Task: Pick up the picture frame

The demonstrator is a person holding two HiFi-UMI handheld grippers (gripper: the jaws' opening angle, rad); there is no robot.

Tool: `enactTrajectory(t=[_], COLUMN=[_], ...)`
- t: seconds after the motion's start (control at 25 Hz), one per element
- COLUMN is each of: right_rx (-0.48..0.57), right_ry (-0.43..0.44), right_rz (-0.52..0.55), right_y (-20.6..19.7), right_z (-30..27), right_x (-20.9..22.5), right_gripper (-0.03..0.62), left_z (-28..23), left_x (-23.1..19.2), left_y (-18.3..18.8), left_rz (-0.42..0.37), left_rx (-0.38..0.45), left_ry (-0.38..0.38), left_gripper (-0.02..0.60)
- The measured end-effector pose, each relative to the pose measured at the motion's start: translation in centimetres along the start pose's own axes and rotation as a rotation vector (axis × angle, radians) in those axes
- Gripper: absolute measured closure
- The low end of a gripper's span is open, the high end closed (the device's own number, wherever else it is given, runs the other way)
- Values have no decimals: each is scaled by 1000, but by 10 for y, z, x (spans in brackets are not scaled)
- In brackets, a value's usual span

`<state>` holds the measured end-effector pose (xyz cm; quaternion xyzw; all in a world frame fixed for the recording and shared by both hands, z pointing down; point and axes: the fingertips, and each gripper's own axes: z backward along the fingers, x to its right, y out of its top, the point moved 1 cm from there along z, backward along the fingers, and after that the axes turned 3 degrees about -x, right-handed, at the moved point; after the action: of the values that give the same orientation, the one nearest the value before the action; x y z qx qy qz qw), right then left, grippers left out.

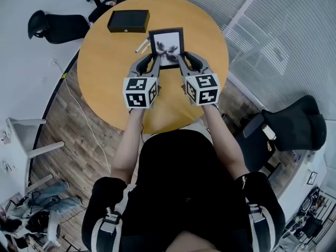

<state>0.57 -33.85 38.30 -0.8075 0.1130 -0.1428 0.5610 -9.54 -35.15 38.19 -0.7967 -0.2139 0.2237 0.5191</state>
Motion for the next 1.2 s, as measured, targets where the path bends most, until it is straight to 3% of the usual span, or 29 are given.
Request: enactTrajectory(t=[0.48,1.2], right_rx=[138,150], right_ry=[12,-16], right_rz=[11,12], right_y=[61,67], right_z=[18,15], right_x=[-7,0], right_gripper=[499,505], left_z=[24,15], left_x=[5,4], left_y=[63,69], left_rz=[-65,-65], left_rx=[130,130], left_ry=[12,-6], left_gripper=[485,485])
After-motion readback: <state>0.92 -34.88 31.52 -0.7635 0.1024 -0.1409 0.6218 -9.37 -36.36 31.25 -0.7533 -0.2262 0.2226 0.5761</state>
